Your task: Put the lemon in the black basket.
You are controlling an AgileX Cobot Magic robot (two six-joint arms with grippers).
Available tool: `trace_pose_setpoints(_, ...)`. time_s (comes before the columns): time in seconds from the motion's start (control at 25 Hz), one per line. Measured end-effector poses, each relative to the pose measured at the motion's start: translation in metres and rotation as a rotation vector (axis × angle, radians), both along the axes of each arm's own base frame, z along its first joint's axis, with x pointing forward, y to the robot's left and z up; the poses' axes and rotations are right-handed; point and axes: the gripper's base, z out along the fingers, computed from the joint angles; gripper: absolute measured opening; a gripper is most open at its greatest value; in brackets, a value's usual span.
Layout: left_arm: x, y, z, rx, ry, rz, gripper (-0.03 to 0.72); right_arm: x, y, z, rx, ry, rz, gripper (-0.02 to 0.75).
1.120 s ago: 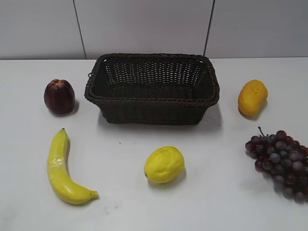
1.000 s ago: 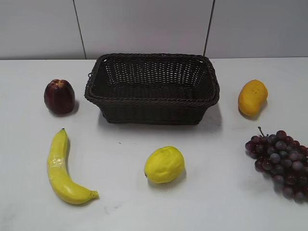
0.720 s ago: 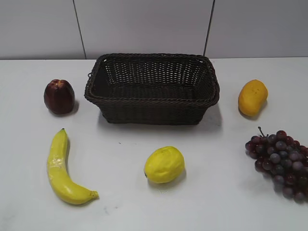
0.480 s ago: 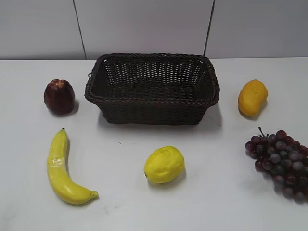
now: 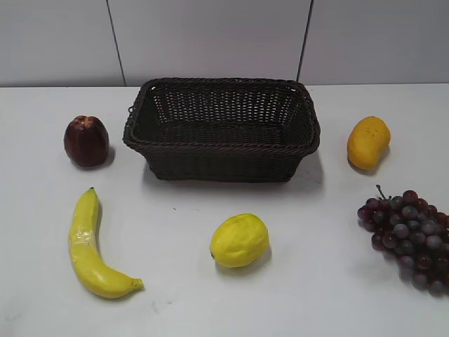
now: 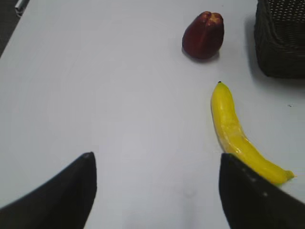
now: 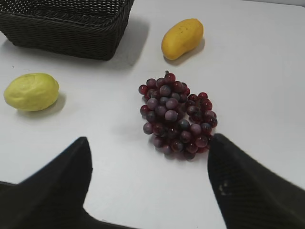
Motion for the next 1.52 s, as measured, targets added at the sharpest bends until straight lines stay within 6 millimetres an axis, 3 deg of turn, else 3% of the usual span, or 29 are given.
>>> trace_pose_setpoints(0.2,0.029,-0.006,-0.003,-0.078,0.098,-0.017,0.593,0.0,0.0,0.0,0.0,0.0,0.0,0.571)
trace_pose_setpoints(0.48,0.063,-0.013,-0.022,-0.102,0.288,-0.043,0.593,0.0,0.0,0.0,0.0,0.0,0.0,0.571)
trace_pose_setpoints(0.84,0.102,-0.053,-0.031,-0.063,0.416,-0.251,0.593,0.0,0.0,0.0,0.0,0.0,0.0,0.571)
trace_pose_setpoints(1.16,0.148,-0.129,-0.036,0.027,0.528,-0.486,0.608,0.0,0.0,0.0,0.0,0.0,0.0,0.571)
trace_pose_setpoints(1.52,0.169,-0.233,-0.046,0.179,0.55,-0.742,0.64,0.0,0.0,0.0,0.0,0.0,0.0,0.571)
